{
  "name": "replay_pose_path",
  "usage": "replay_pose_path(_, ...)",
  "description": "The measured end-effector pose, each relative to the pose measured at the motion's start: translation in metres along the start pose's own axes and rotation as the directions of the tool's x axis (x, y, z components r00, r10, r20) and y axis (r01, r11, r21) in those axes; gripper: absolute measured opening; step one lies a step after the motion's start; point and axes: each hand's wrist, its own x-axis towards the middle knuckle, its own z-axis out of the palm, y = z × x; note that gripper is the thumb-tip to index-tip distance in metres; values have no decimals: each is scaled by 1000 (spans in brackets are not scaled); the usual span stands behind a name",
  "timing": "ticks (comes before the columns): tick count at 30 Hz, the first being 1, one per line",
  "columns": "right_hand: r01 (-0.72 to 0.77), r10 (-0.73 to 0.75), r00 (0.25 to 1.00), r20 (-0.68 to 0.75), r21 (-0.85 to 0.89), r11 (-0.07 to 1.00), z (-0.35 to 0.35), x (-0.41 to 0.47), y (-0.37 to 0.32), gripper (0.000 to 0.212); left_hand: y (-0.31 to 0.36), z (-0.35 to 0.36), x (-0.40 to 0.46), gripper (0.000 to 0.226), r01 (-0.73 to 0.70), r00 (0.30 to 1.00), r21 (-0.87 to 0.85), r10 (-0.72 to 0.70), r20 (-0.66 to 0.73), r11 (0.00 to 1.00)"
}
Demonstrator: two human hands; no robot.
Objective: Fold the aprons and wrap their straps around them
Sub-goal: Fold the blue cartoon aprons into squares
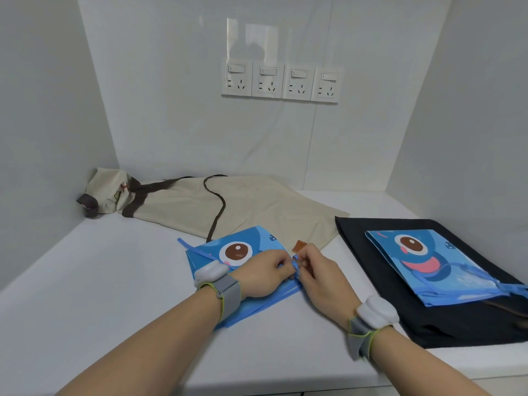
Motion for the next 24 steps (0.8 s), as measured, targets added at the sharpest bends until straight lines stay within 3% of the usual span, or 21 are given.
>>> replay_pose_path(6, -32, 32, 999, -8, -27, 999, 1, -1, -3, 9, -2, 6, -3, 15, -83, 986, 65, 91, -140, 994)
replay_pose_path(13, -113, 117, 992, -38, 91, 989, -7, -1, -1, 15, -4, -11, -9, 18, -214, 933, 408, 309, -185, 888)
replay_pose_path(21, -94, 106, 993, 56, -177, 980, -43, -9, 7, 20, -25, -34, -21, 23, -226, 868, 667, 458, -193, 710)
replay_pose_path(24, -74, 128, 984, 121, -375, 924, -52, -9, 9, 16, -20, -38, -22, 21, -282, 814, 796, 572, -96, 535)
